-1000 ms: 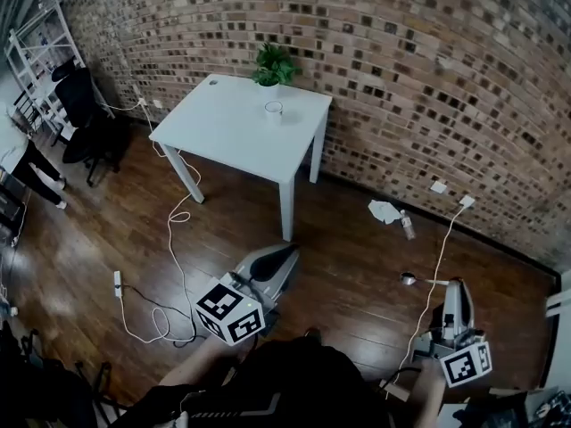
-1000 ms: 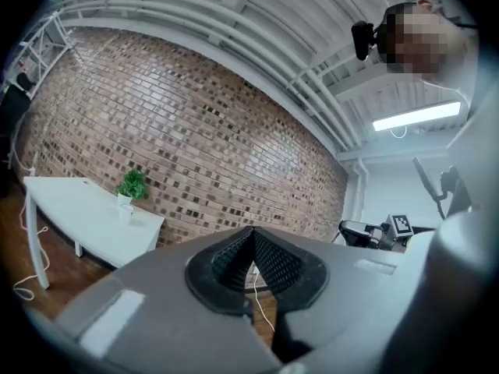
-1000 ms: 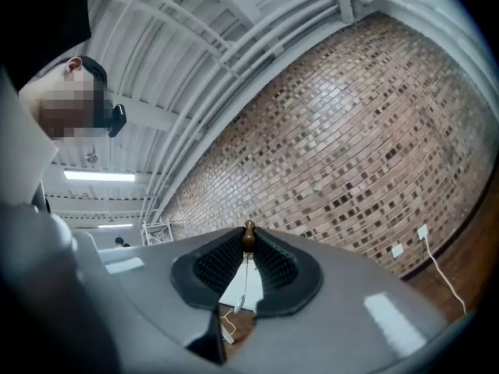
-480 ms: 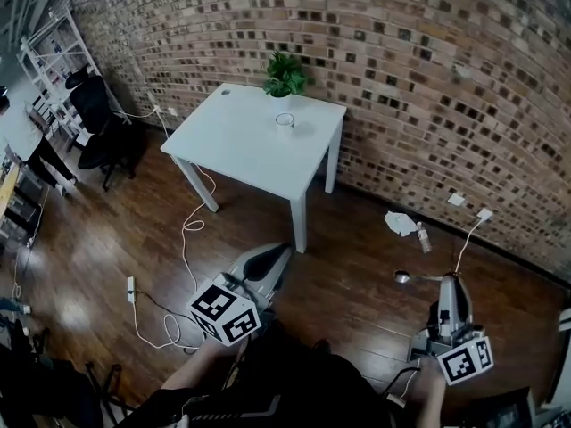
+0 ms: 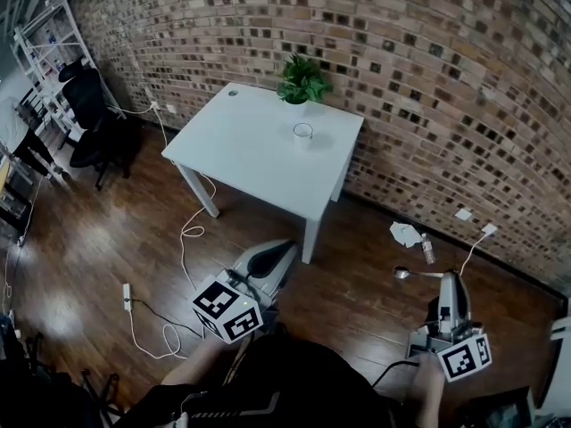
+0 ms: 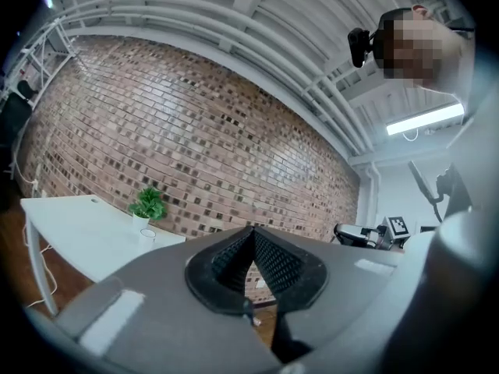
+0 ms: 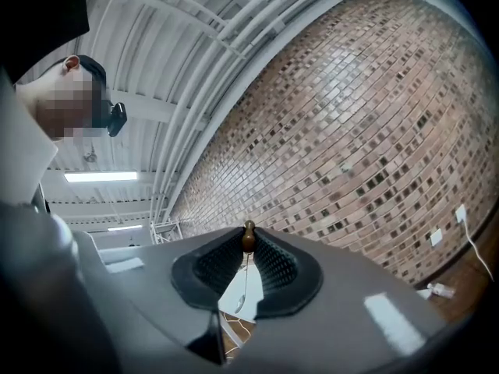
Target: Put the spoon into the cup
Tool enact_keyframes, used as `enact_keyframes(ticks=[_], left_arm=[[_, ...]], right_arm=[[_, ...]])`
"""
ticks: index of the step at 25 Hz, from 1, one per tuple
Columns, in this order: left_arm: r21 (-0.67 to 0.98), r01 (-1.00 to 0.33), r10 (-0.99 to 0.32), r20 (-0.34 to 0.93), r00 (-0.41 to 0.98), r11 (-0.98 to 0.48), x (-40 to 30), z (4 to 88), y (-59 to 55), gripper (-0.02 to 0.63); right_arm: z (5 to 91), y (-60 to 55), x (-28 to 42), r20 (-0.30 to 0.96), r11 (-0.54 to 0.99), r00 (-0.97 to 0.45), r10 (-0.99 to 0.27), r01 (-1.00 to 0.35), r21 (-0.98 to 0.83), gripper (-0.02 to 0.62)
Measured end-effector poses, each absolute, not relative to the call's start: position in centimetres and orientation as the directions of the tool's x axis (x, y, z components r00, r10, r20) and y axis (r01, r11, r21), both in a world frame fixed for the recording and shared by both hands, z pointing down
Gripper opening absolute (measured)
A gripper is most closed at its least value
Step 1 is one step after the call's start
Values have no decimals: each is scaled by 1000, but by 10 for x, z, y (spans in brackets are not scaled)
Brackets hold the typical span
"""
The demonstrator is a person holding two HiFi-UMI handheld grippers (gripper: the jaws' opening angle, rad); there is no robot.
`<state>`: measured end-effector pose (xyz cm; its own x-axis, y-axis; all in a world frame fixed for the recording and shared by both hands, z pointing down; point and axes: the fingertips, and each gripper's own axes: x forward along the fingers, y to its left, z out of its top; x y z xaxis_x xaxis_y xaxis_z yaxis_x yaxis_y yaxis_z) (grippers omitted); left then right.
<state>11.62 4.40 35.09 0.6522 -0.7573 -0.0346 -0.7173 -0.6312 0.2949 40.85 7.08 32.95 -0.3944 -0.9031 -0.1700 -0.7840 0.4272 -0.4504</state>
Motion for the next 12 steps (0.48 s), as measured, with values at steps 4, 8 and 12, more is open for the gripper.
enact_keyframes(ticks=[4,8,12], left_arm=[[318,-711,-761,-54,647,-627,85,356,19,-8],[323,-707,-752,-24,659,-629,59,363,-2,-8],[324,-721,-763,-4,647,-613,44,365,-25,-8]], right_arm=[[328,44,375,-154,423,-396,-905,-795,-434,46],[327,22,348,-148,416,-391,-908,-802,-429,47],[327,-5,333,-137,433,-417,-899,-792,-431,48]])
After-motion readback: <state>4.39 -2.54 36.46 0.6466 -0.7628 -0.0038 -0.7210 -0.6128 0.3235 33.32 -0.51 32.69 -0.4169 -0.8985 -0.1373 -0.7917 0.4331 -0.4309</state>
